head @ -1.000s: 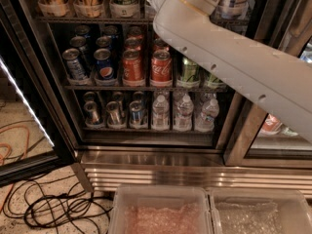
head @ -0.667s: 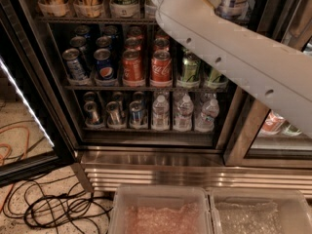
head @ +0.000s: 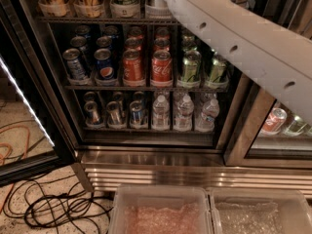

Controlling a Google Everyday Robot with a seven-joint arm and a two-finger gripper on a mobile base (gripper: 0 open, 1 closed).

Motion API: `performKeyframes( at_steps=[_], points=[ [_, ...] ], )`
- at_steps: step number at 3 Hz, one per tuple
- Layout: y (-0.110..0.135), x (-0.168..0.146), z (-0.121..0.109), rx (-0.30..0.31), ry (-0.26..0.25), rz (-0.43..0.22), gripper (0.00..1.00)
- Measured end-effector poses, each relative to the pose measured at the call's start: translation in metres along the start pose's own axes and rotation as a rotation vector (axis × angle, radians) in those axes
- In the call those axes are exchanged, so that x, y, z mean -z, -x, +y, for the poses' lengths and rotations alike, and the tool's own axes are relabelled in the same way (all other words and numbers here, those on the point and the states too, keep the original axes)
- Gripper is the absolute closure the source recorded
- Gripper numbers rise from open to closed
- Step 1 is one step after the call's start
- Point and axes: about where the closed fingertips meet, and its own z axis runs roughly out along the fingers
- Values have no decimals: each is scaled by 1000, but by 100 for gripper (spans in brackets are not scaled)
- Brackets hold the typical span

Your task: Pick 7up can from top shelf of fridge

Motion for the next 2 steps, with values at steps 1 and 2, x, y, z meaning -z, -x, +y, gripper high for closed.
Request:
performKeyframes(
  at_steps=[1, 2],
  points=[
    [11, 4, -3, -11, 19, 4, 100],
    [21, 8, -4, -20, 47, 16, 100]
  ],
)
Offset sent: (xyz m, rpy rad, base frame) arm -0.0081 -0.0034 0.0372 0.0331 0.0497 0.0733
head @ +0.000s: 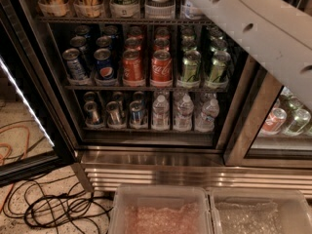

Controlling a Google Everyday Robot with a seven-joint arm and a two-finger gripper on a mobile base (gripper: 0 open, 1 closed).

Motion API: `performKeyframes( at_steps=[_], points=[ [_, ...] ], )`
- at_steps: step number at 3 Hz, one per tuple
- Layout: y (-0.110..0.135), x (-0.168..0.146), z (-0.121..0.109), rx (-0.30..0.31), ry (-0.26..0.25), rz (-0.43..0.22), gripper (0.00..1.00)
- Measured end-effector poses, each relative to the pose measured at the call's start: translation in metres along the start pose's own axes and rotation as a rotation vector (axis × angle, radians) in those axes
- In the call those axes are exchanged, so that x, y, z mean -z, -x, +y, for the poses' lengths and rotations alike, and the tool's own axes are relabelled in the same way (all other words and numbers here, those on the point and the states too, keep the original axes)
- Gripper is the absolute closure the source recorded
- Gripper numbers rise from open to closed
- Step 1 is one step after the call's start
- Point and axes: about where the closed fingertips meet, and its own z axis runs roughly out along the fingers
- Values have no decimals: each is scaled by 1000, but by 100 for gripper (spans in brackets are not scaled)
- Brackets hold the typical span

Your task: Pick 7up can from top shelf of fridge

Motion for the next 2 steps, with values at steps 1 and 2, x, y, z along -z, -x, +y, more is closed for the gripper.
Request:
performKeyframes(
  at_steps=[1, 2],
  points=[
    [7, 4, 4, -5, 33, 11, 100],
    [-11, 27, 8, 24, 83, 87, 100]
  ],
)
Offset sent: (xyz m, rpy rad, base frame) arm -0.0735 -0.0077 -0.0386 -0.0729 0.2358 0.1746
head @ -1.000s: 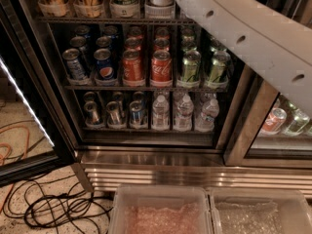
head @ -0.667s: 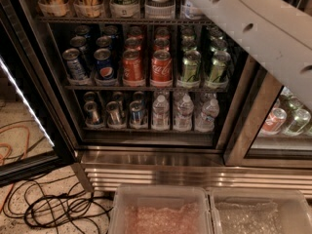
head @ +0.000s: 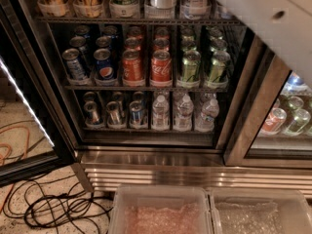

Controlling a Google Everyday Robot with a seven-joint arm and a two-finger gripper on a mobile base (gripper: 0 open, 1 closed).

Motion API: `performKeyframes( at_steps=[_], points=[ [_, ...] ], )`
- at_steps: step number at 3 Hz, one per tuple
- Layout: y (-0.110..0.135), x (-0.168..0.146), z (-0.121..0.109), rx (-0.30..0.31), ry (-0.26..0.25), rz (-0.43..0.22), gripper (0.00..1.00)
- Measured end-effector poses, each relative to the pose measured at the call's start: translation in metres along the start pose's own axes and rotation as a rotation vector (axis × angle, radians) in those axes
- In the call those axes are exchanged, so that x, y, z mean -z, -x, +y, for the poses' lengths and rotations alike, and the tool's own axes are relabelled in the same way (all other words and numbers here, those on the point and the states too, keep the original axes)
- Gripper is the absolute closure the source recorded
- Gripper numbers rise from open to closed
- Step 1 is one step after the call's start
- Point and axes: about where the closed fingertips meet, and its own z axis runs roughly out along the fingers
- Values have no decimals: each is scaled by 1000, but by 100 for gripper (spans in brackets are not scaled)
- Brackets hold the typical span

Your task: Pick 7up can from top shelf of fridge

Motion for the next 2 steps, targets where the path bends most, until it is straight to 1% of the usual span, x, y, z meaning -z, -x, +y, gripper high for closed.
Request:
performKeyframes(
  at_steps=[1, 2],
  points=[
    [-5, 1, 10, 1, 46, 16, 100],
    [-12, 19, 8, 8, 48, 53, 100]
  ],
)
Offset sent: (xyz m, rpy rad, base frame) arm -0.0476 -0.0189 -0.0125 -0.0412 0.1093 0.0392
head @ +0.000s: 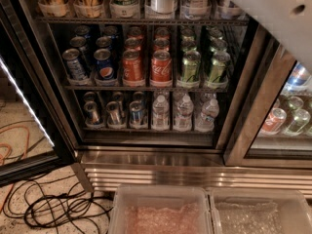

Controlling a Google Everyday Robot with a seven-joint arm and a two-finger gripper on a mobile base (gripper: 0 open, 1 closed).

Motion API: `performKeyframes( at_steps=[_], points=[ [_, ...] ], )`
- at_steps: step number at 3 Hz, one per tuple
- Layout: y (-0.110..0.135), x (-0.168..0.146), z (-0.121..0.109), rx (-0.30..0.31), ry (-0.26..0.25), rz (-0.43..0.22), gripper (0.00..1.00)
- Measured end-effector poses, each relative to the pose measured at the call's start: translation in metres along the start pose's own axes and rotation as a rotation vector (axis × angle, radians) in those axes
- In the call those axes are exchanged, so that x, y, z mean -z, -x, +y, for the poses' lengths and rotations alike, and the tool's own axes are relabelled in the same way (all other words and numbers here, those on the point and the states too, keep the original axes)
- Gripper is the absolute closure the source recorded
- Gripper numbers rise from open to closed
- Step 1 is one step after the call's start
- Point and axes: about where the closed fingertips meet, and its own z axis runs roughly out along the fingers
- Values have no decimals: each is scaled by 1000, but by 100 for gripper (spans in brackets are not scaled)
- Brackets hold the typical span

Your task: Pick 7up can from top shelf of fridge

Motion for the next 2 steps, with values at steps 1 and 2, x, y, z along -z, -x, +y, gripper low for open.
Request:
performKeyframes(
  at_steps=[1, 2],
  points=[
    [-25, 42, 16, -37, 23, 84, 100],
    [-64, 79, 38, -88, 65, 192, 100]
  ],
)
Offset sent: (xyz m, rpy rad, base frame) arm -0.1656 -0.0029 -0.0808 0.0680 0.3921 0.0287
